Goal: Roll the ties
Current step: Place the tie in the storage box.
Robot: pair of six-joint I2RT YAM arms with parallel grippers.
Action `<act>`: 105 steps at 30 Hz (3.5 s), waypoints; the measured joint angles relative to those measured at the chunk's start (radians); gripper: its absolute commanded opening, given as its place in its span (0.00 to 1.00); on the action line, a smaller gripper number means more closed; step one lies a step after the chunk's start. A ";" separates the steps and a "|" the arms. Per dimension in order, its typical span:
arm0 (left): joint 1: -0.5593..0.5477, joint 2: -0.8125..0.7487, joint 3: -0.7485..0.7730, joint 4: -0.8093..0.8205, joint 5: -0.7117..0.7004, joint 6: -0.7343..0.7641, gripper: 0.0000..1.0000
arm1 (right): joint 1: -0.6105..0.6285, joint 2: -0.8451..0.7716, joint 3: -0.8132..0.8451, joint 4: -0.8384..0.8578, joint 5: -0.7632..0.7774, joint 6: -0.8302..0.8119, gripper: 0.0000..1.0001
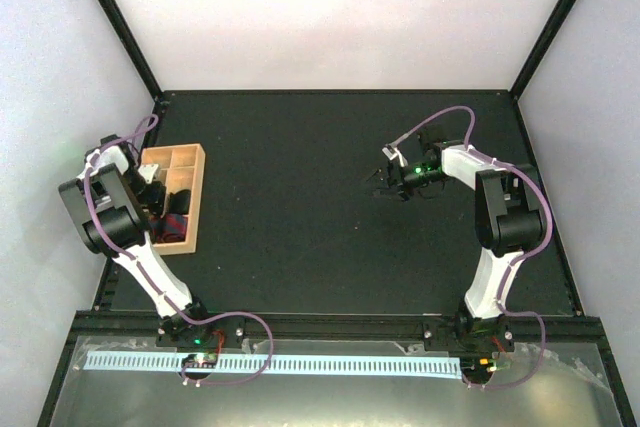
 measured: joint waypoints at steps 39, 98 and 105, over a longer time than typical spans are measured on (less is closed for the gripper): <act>-0.092 -0.116 -0.084 0.095 0.111 -0.046 0.41 | -0.021 0.090 0.161 -0.256 -0.007 -0.197 1.00; -0.083 -0.087 -0.065 0.124 0.090 -0.048 0.59 | -0.021 0.099 0.157 -0.227 -0.020 -0.166 1.00; -0.085 -0.088 -0.079 0.142 0.087 -0.048 0.72 | -0.021 0.099 0.157 -0.229 -0.019 -0.167 1.00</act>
